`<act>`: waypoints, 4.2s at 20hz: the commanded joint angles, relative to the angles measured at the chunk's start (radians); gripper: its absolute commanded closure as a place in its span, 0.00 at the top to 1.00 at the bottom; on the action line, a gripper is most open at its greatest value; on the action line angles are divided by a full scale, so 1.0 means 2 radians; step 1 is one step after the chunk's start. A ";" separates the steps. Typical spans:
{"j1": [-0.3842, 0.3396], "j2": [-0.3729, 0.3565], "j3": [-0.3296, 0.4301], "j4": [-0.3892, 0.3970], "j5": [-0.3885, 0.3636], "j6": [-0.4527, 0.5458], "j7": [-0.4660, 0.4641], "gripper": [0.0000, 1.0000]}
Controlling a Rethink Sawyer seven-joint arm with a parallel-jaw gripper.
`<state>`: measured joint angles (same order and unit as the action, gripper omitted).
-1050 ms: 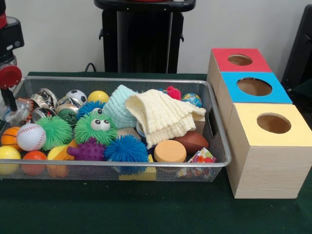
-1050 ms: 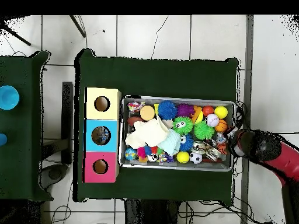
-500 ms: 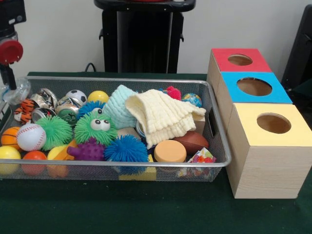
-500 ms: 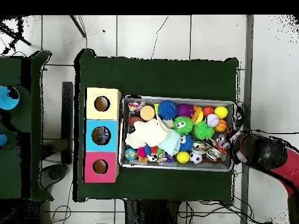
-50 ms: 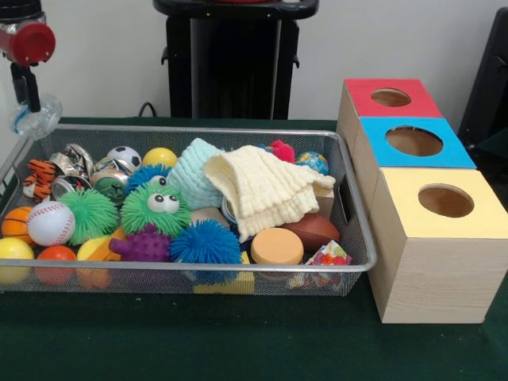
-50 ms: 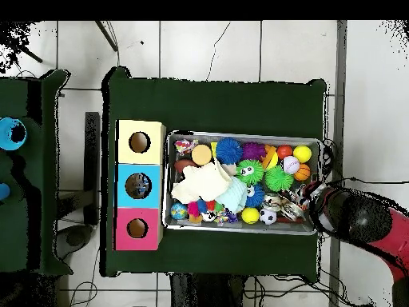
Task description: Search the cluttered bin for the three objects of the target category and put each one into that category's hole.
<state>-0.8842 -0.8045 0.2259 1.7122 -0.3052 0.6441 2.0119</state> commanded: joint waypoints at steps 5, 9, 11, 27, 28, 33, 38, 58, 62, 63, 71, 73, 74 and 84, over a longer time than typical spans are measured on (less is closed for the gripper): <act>0.026 -0.063 -0.015 0.088 0.036 0.029 0.044 0.00; 0.040 -0.088 -0.028 0.088 0.048 0.065 0.045 0.00; 0.043 -0.091 -0.031 0.085 0.054 0.078 0.042 0.00; 0.120 -0.167 -0.103 0.173 0.119 0.067 0.123 0.00; 0.131 -0.168 -0.111 0.178 0.124 0.064 0.134 0.00; 0.183 -0.179 -0.155 0.183 0.139 0.077 0.169 0.00; 0.223 -0.186 -0.193 0.177 0.149 0.099 0.182 0.00; 0.340 -0.135 -0.265 0.221 0.236 0.021 0.234 0.00; 0.329 -0.109 -0.245 0.241 0.274 -0.037 0.210 0.00; 0.333 -0.106 -0.247 0.240 0.275 -0.041 0.215 0.00; 0.410 -0.099 -0.278 0.256 0.315 -0.051 0.312 0.00; 0.432 -0.095 -0.281 0.266 0.336 -0.063 0.338 0.00; 0.439 -0.093 -0.281 0.269 0.345 -0.068 0.344 0.00; 0.486 -0.105 -0.341 0.248 0.342 -0.006 0.370 0.00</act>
<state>0.0826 -1.0307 -0.3901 2.1991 0.3438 0.5518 2.4570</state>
